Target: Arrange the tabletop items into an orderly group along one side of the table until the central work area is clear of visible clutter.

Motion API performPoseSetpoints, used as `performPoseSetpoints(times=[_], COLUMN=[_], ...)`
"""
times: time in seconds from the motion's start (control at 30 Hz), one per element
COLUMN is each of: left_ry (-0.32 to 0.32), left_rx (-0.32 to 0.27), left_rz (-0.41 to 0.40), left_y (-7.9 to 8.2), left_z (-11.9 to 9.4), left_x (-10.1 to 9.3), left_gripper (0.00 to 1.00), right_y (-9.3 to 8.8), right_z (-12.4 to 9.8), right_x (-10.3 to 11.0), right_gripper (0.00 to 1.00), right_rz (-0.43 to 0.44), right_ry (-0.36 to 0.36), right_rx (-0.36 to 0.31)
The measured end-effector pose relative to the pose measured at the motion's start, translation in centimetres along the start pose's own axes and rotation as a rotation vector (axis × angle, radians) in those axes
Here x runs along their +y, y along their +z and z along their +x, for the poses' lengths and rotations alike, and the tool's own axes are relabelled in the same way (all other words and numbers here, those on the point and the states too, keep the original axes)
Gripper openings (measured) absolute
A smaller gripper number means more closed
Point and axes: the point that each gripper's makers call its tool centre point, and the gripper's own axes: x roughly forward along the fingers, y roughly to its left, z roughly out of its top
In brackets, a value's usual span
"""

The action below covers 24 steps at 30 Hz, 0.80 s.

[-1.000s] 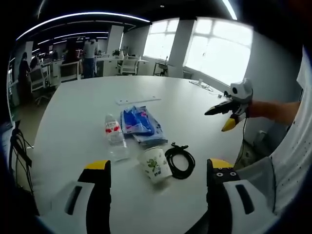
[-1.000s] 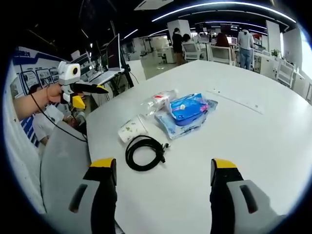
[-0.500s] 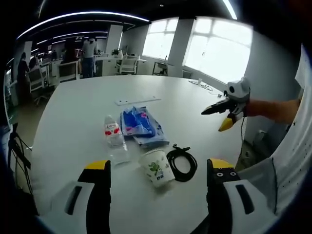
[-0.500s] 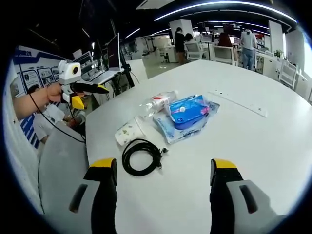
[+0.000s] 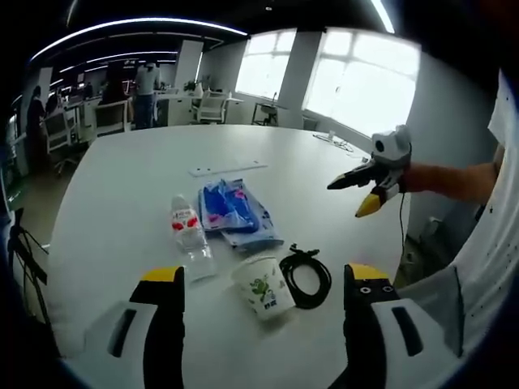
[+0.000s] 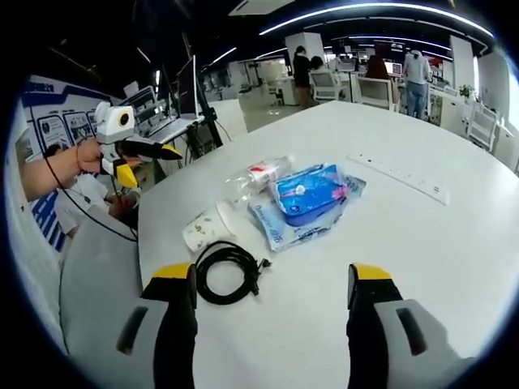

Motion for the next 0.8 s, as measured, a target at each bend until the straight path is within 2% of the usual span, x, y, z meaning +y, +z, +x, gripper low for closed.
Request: performPoseSetpoints(times=[0.37, 0.8], left_ry=[-0.004, -0.008], left_rx=[-0.004, -0.006], left_rz=[-0.006, -0.012], left_y=[0.4, 0.8], left_z=[1.2, 2.2], left_x=[0.6, 1.4], left_gripper=[0.82, 0.82], right_y=[0.6, 2.4], right_z=[1.5, 4.1], right_x=[-1.4, -3.1], right_gripper=[0.73, 0.70], right_rz=[0.003, -0.025], right_ry=[0.007, 0.020], right_rx=[0.002, -0.006])
